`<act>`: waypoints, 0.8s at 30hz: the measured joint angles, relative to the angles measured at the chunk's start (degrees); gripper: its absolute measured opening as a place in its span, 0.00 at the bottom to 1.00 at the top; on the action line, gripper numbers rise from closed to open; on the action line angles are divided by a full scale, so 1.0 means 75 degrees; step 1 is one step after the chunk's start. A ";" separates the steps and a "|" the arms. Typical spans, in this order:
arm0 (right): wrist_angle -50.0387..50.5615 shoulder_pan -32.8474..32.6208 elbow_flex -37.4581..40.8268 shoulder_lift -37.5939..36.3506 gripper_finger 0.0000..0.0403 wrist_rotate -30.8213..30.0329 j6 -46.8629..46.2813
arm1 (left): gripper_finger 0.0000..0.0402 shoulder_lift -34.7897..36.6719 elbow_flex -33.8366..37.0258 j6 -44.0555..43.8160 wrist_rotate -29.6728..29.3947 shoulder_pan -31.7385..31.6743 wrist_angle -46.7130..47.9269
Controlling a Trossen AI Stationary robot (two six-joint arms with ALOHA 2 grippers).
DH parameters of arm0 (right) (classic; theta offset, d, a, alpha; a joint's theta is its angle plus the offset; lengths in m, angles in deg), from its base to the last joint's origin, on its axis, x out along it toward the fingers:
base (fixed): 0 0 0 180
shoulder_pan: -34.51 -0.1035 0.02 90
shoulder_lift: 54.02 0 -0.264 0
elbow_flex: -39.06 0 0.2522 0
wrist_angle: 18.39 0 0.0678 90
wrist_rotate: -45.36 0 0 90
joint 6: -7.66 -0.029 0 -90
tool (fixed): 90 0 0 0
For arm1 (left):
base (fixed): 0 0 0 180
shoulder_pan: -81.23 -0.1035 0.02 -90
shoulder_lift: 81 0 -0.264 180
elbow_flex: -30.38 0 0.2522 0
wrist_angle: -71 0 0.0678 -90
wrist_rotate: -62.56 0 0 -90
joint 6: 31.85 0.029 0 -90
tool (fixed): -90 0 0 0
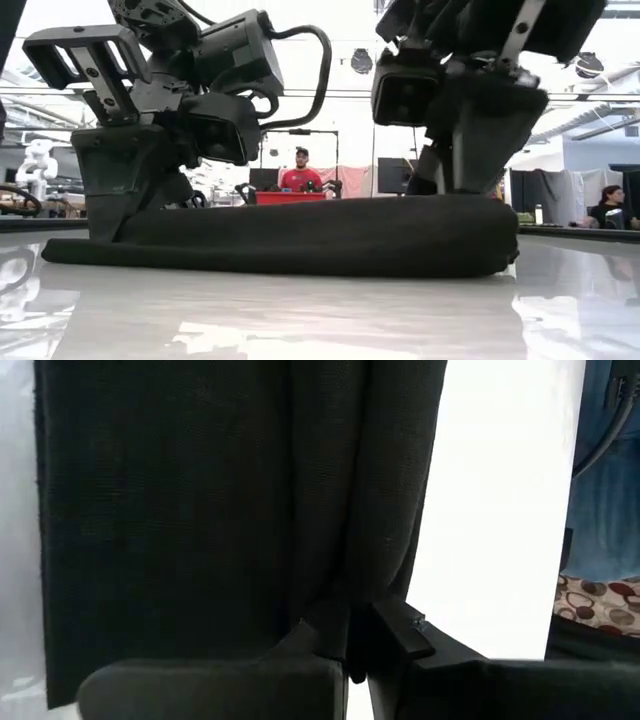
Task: Roll napkin
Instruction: Roll the black napkin
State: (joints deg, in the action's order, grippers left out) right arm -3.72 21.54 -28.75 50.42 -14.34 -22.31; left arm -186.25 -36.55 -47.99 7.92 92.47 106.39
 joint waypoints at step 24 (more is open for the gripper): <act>-0.0331 -0.2060 -0.0009 -0.0596 0.63 -0.4169 0.1907 | 0.04 -0.0023 0.0012 -0.0003 0.0025 -0.0048 -0.0017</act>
State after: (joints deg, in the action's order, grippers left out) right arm -6.20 6.08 -28.81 45.95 -45.60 -8.01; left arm -186.43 -36.46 -48.01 8.11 92.11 106.26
